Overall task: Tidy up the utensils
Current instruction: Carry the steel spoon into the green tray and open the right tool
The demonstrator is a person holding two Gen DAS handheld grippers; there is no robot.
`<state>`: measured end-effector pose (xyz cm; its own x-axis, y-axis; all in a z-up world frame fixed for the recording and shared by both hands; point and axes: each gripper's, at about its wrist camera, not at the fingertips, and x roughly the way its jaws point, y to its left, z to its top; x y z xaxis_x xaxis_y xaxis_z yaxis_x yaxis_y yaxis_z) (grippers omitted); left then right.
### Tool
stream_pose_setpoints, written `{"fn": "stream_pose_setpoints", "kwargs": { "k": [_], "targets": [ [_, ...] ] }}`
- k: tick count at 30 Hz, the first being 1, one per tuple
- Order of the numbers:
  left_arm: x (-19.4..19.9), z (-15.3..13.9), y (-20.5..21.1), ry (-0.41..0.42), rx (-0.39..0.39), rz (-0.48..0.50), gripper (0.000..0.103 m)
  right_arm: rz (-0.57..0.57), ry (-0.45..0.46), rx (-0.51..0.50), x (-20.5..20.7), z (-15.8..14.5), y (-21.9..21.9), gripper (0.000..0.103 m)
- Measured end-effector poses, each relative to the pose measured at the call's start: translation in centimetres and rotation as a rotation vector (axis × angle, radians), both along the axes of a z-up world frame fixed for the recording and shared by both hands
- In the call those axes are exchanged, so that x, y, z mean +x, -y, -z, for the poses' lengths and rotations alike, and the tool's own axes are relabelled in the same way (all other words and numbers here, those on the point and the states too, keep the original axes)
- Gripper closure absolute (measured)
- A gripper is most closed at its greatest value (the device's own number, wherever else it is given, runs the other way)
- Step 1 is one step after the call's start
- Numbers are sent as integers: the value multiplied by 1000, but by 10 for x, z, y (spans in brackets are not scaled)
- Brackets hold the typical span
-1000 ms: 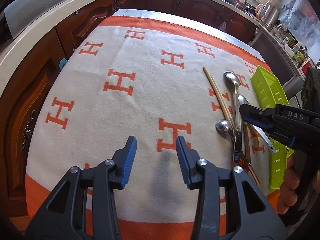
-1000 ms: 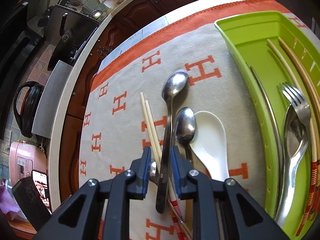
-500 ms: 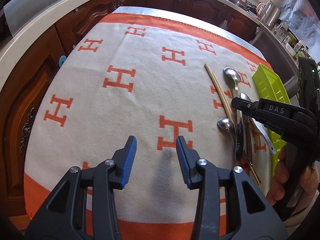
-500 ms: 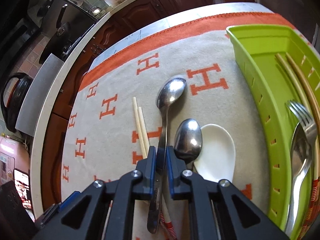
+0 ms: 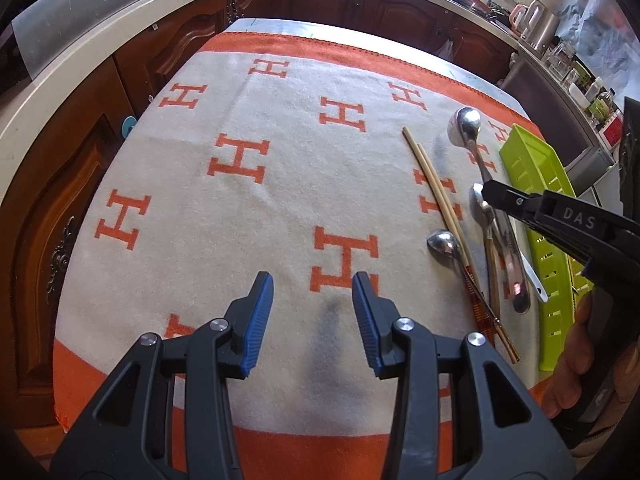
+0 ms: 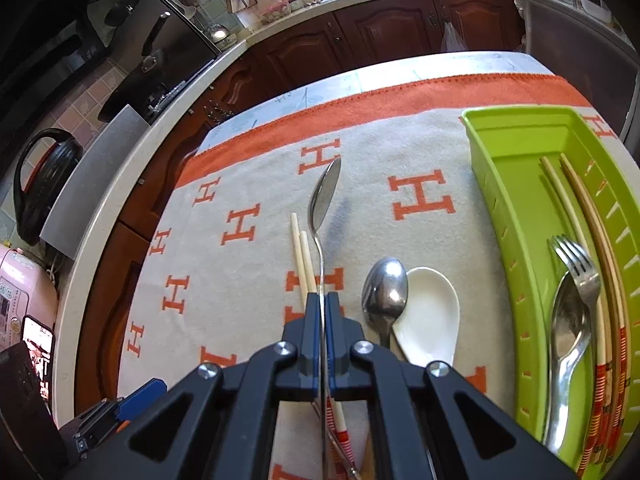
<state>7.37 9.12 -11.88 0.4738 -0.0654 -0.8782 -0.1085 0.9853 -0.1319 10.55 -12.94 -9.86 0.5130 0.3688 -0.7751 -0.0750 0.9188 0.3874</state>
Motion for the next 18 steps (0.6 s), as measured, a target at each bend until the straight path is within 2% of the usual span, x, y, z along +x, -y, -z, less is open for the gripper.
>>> {"fn": "stream_pose_setpoints", "kwargs": {
  "k": [9,18],
  "targets": [
    [-9,-12,17,15,21,27,65,8,73,37,-24,-35,26,101],
    [-14,-18,43,11,41,64,65,73,103,-7,-45,-50,82,101]
  ]
}}
